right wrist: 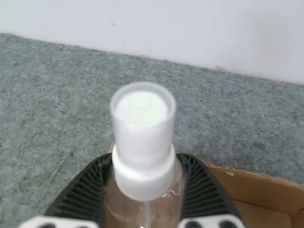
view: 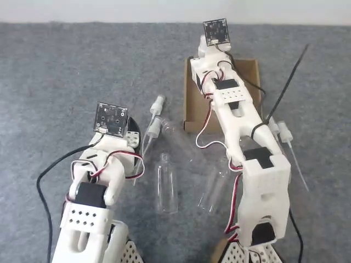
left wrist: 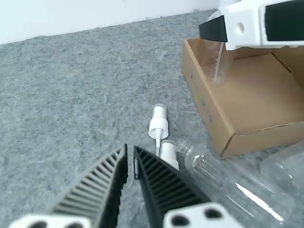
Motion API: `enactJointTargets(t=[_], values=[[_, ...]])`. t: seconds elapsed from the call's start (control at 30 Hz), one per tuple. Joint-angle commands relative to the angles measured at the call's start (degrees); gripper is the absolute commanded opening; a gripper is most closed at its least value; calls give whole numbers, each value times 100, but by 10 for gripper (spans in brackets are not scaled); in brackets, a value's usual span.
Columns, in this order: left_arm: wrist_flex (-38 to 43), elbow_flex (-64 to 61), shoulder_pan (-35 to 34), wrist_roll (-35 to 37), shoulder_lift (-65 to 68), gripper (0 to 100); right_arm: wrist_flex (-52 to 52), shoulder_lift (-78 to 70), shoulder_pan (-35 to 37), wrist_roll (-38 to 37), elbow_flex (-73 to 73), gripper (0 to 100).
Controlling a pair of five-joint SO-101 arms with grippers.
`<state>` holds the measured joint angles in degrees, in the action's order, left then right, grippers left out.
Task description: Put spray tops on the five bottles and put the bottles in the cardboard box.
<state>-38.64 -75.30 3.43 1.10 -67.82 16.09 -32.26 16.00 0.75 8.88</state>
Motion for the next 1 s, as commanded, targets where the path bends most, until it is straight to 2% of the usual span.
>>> enactJointTargets(t=[0.0,0.97], values=[[149,48,-18,-9,-88,12,-66,84,-13,-114,352,6],[149,48,-9,-9,-62,12,-48,84,75,-123,352,7]])
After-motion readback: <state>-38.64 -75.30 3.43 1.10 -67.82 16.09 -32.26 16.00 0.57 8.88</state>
